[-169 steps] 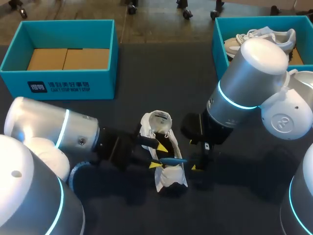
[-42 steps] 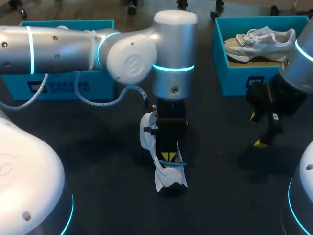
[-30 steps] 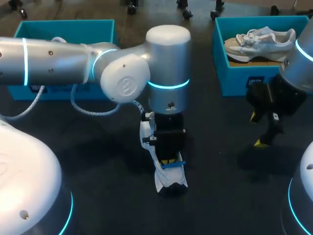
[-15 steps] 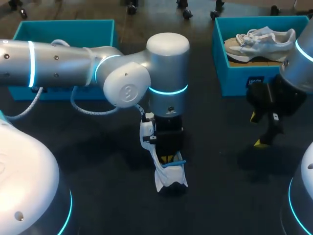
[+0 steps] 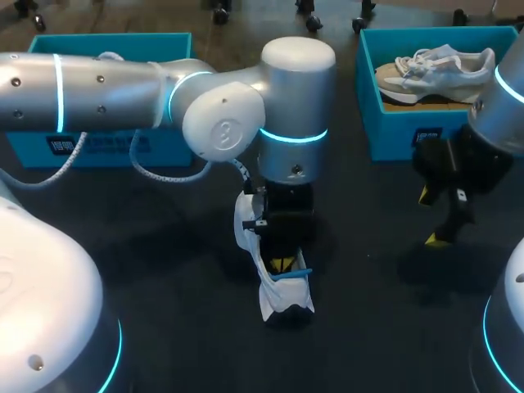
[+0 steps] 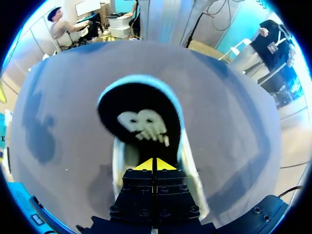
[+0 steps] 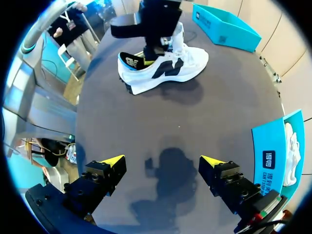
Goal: Take the shoe out of the shoebox, open the shoe tongue, remove and reinsert the insole, then place the shoe into the shoebox
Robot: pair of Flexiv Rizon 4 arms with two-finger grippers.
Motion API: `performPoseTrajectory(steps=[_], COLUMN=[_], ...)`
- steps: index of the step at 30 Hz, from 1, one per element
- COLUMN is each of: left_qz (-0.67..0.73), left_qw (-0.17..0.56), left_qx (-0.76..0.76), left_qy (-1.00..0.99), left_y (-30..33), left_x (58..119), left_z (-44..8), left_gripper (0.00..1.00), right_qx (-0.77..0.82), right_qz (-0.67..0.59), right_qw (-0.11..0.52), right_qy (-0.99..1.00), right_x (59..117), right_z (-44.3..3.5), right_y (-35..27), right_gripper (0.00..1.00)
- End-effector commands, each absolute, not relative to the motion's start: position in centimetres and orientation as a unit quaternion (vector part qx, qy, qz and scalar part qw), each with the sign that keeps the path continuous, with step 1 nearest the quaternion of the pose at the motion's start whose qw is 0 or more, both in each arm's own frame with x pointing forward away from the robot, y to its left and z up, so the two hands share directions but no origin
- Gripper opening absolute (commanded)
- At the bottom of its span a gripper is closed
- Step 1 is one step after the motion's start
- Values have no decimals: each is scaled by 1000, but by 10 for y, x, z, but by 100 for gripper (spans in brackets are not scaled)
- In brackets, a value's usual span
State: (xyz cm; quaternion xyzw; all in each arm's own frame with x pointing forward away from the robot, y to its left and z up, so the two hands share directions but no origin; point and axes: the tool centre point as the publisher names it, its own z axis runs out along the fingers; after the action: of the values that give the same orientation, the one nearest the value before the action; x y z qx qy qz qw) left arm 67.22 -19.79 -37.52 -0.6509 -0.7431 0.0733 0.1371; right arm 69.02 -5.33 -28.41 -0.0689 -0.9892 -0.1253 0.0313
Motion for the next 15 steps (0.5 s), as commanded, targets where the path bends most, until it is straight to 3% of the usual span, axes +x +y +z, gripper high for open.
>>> performPoseTrajectory(steps=[1, 15], left_qz=[57, 41], left_qw=[149, 125], left_qx=[-653, -637], left_qy=[-741, -760], left_y=[-201, -193], left_x=[665, 682], left_z=[-384, -440], left_gripper=[0, 0], right_qx=[-69, -69], right_qz=[-124, -124], right_qw=[31, 31], right_qy=[-989, -989], right_x=[690, 690], right_z=[-285, -285], right_y=[-53, -53], right_gripper=[100, 100])
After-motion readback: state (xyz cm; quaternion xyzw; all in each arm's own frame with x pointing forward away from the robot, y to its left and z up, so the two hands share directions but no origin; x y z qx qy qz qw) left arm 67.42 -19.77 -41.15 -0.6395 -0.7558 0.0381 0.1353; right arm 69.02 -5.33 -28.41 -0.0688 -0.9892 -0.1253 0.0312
